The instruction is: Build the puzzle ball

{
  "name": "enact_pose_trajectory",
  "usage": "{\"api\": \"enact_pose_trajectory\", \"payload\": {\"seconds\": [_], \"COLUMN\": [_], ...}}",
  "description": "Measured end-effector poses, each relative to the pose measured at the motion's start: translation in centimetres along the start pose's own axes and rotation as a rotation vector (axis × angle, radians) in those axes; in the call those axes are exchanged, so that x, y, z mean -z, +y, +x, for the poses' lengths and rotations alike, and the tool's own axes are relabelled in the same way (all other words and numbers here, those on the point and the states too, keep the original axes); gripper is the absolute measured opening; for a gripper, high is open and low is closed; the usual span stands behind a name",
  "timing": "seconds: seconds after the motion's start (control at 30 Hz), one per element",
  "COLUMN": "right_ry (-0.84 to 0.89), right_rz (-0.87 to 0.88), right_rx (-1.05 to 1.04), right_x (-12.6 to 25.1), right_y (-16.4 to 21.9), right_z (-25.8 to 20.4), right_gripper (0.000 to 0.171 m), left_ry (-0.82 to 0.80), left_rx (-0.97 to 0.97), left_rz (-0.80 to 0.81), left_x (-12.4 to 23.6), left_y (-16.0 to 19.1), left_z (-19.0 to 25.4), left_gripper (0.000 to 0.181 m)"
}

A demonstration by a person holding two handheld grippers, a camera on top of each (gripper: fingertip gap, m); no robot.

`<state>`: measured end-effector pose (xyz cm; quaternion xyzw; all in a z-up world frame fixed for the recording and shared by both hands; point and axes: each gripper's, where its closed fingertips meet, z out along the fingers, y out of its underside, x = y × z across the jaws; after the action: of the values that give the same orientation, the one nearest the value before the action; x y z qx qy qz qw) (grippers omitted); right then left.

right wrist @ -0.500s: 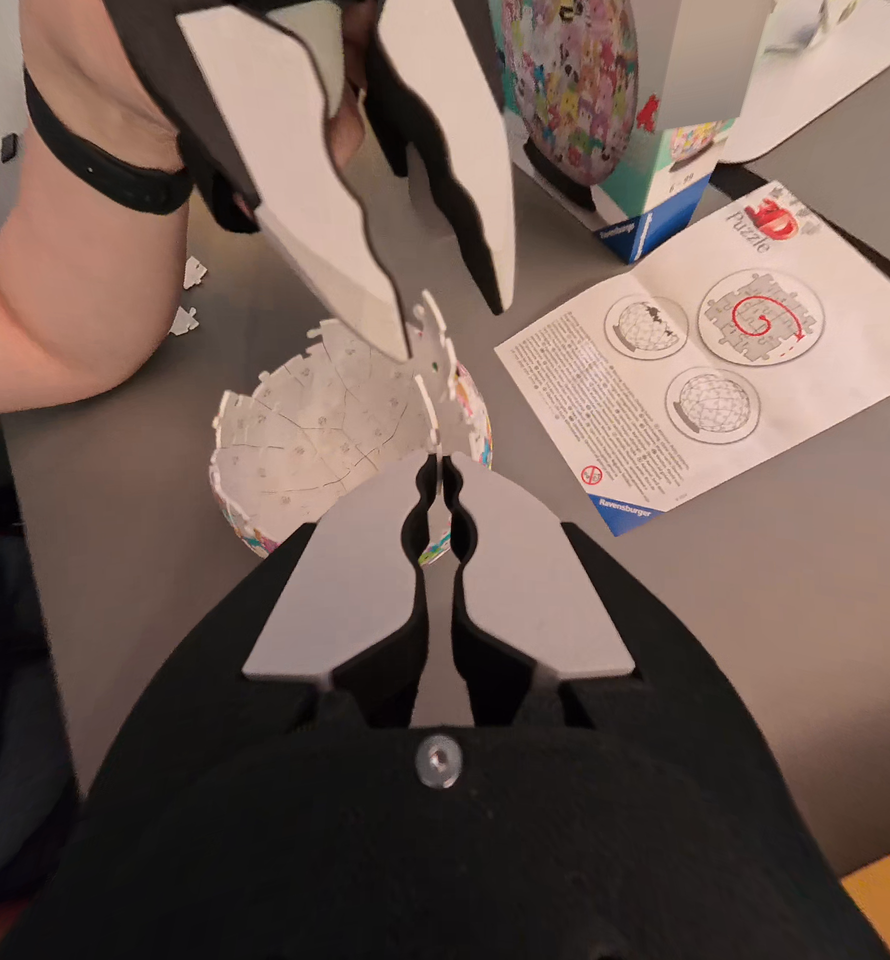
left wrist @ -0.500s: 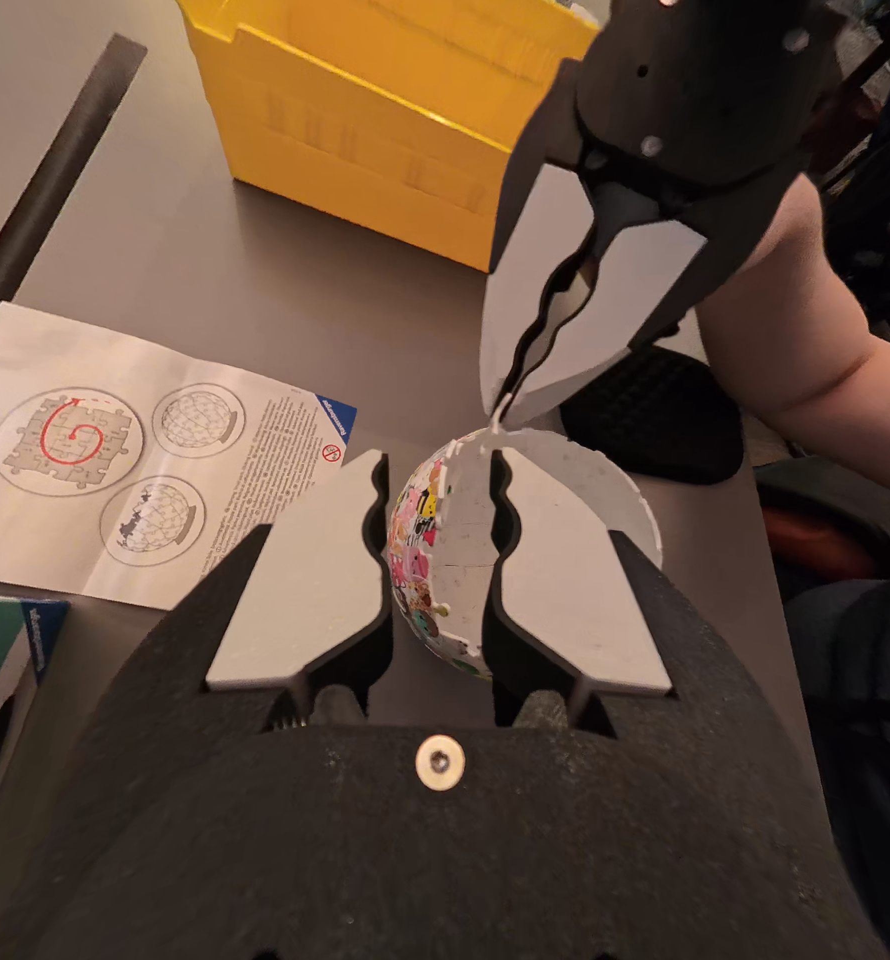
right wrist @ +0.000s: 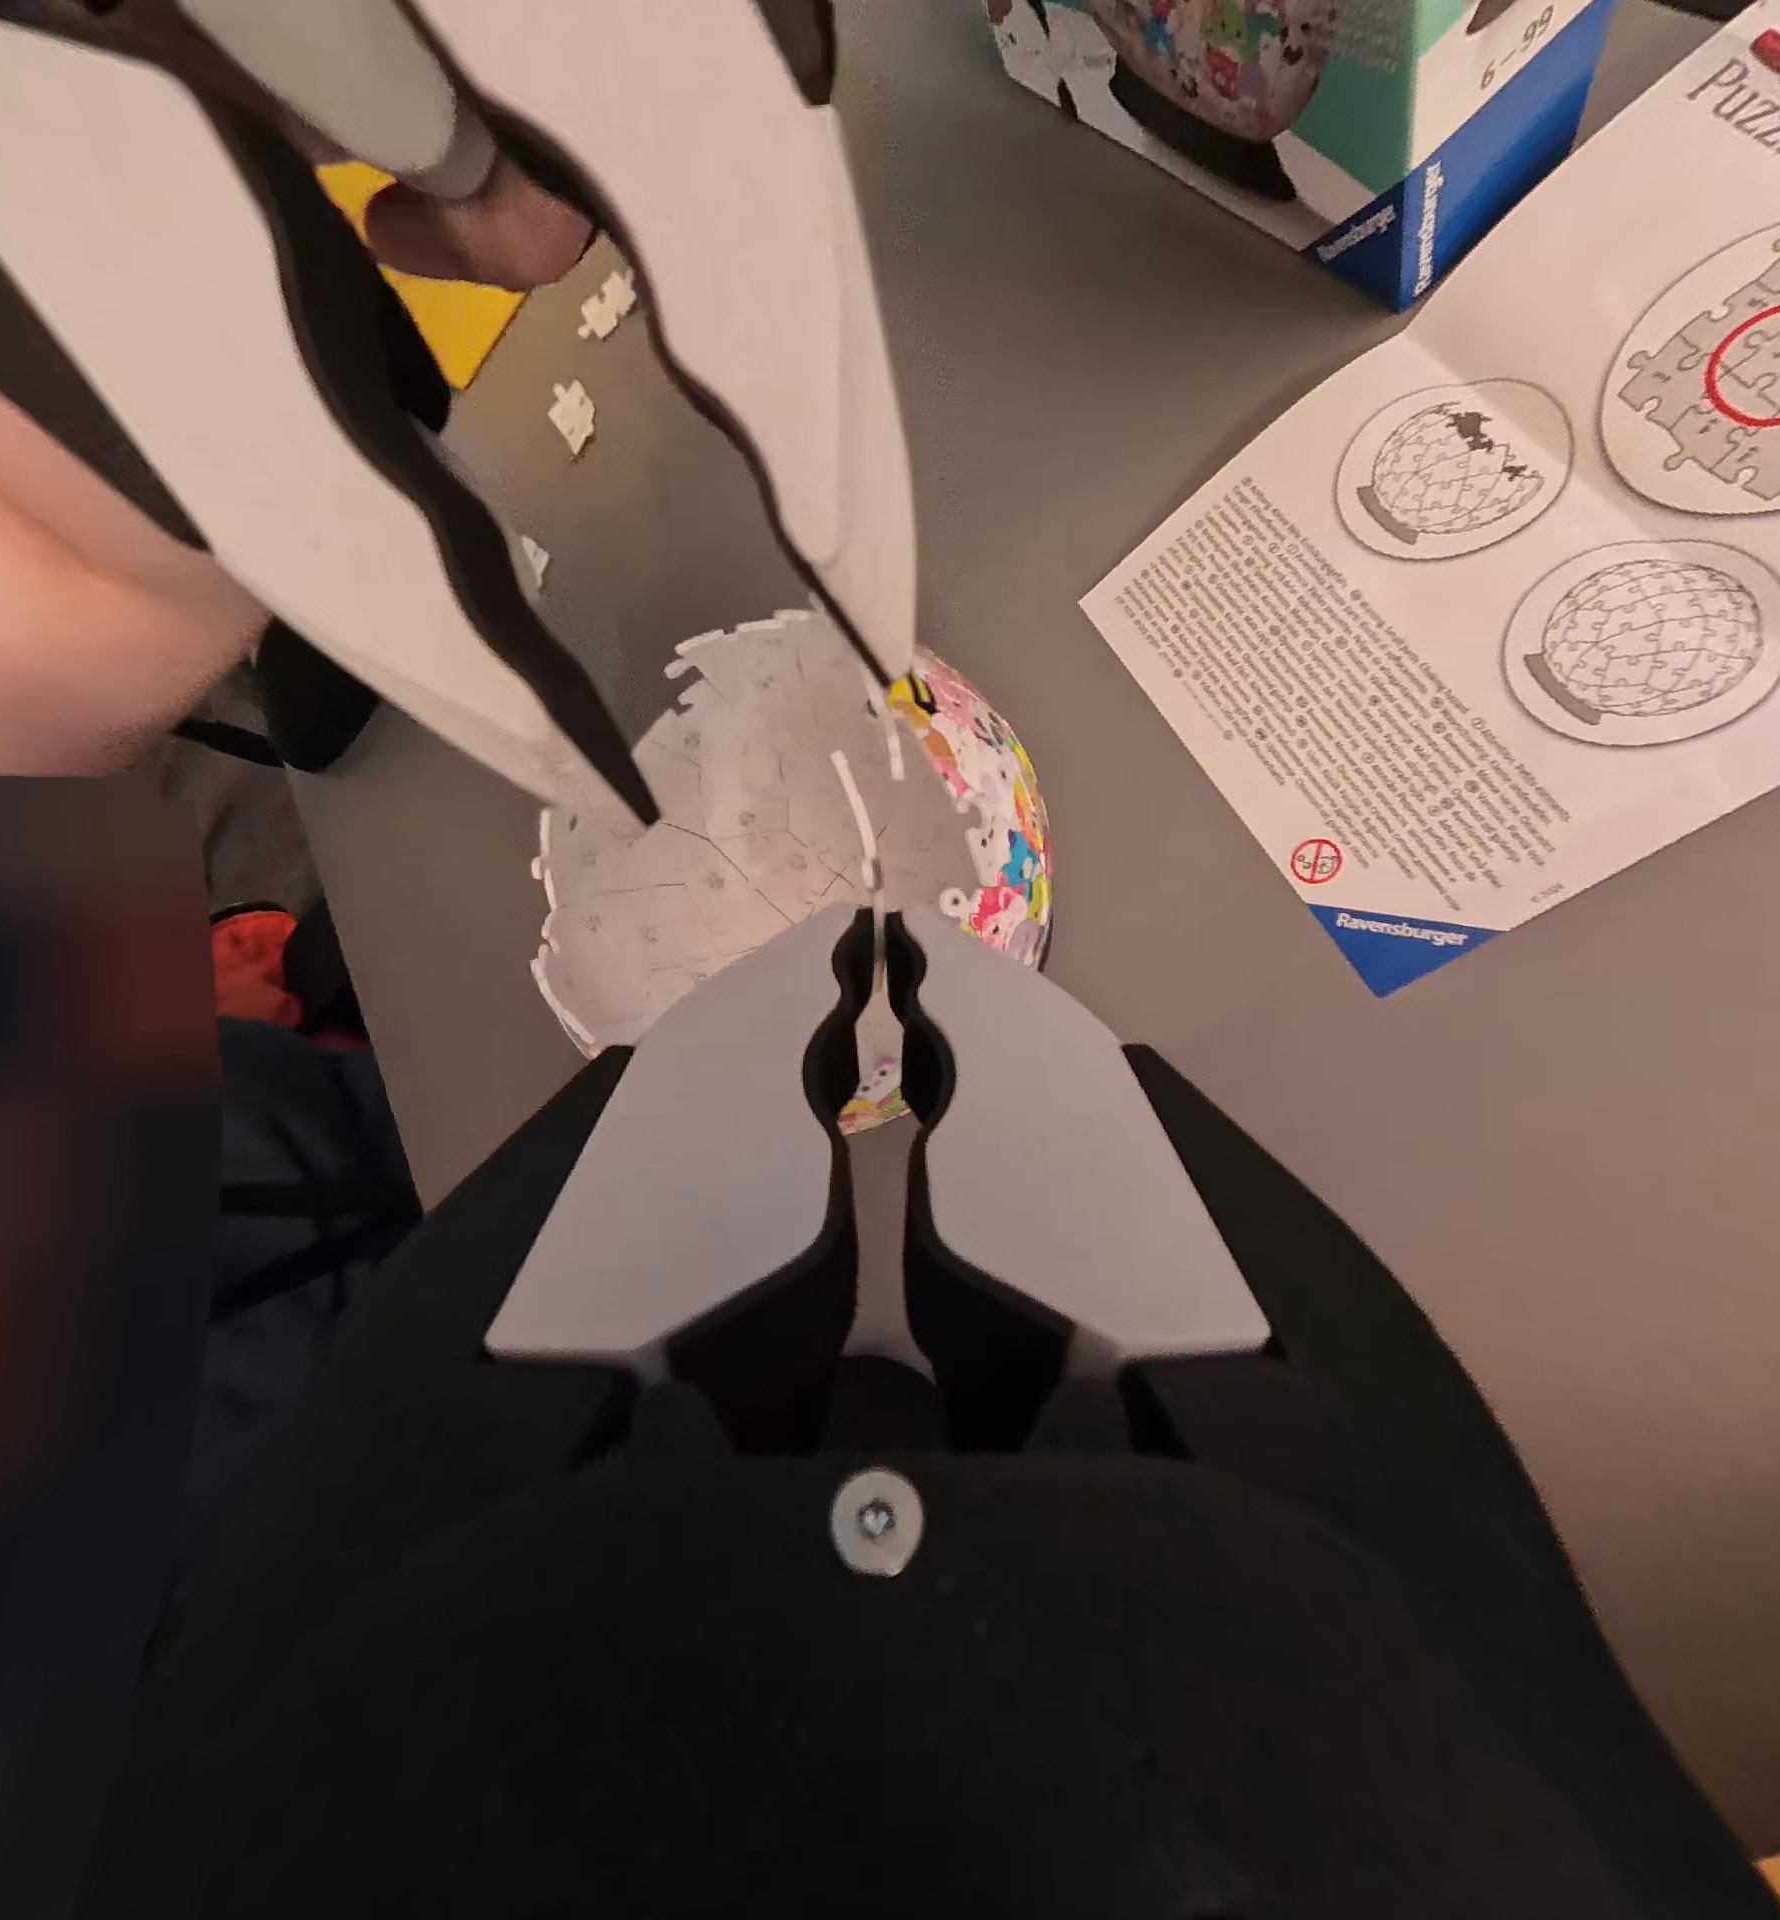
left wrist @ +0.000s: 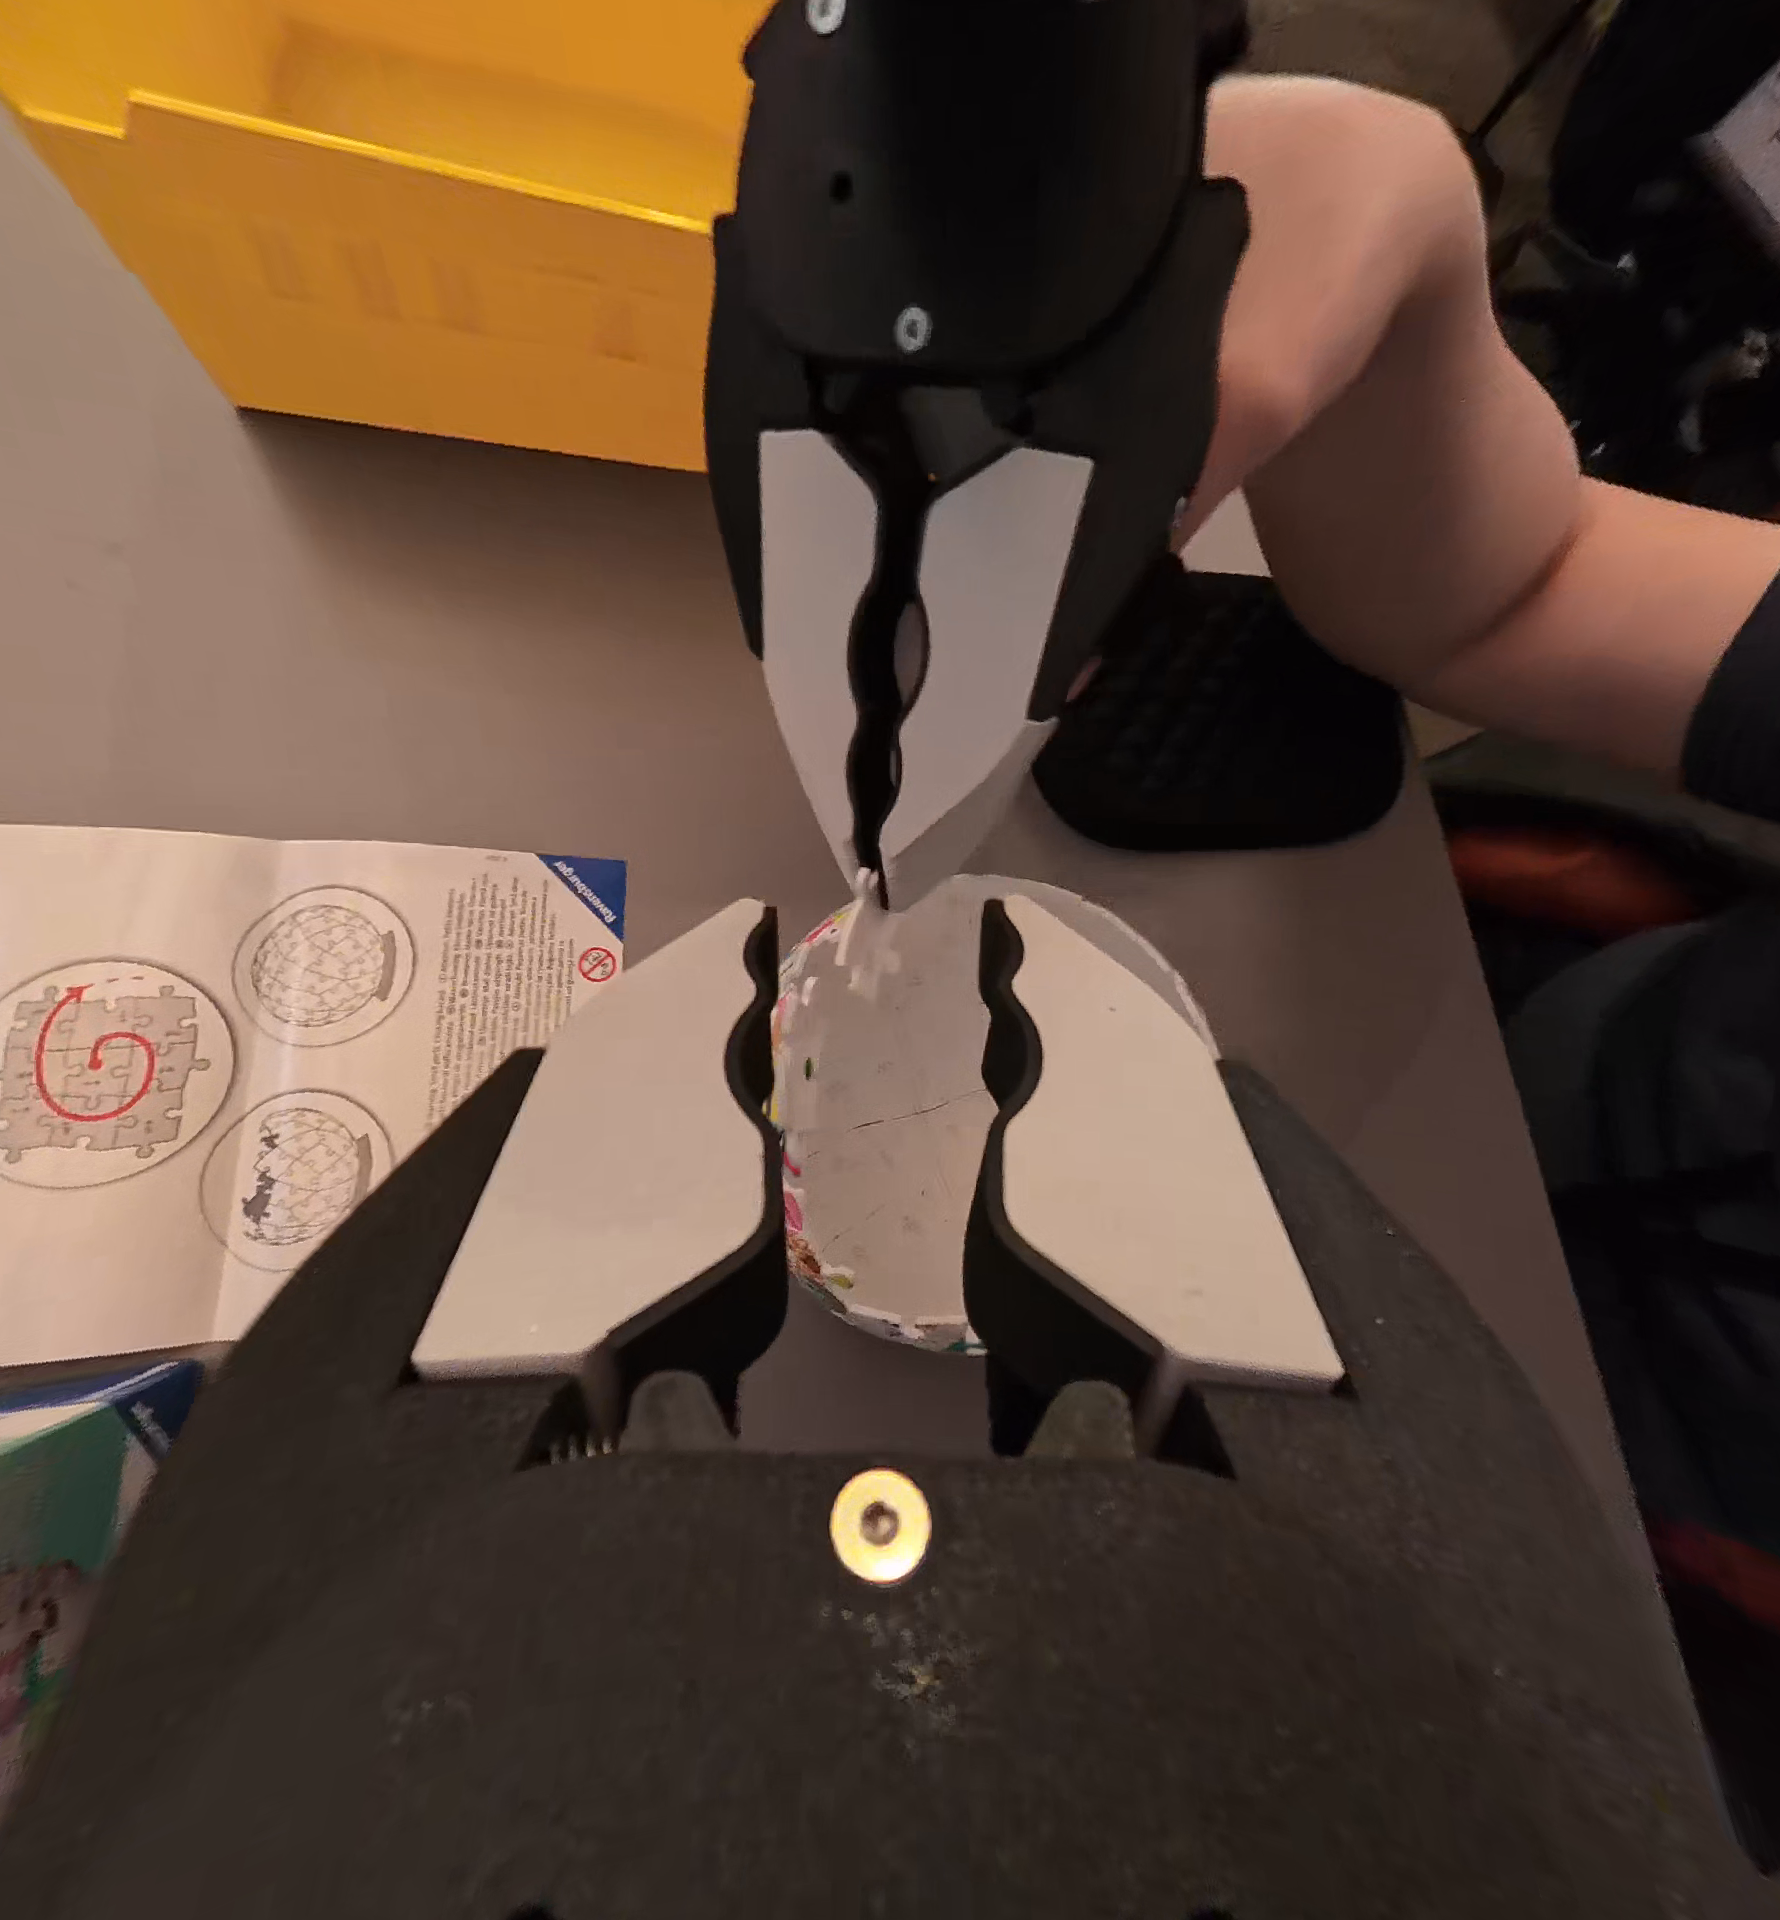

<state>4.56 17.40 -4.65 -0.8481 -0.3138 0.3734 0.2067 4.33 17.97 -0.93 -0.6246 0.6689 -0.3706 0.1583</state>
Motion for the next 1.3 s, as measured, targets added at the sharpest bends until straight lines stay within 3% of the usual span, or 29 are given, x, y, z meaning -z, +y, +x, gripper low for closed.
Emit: {"api": "enact_pose_trajectory", "payload": {"seconds": [0.13, 0.73, 1.3], "right_ry": [-0.007, -0.017, 0.010], "right_rz": [-0.013, -0.038, -0.051], "right_rx": [-0.007, 0.007, 0.053], "right_x": [0.0, -0.4, -0.6], "right_y": [-0.1, -0.4, -0.4], "right_z": [0.4, 0.5, 0.8], "right_gripper": [0.003, 0.003, 0.003], "left_ry": [-0.053, 0.008, 0.061], "left_rx": [-0.036, 0.045, -0.012], "left_rz": [-0.091, -0.252, -0.334], "left_x": [-0.3, -1.6, -2.0], "left_y": [1.1, 2.3, 3.4], "left_z": [-0.6, -1.7, -1.4], "left_gripper": [0.038, 0.032, 0.006]}}
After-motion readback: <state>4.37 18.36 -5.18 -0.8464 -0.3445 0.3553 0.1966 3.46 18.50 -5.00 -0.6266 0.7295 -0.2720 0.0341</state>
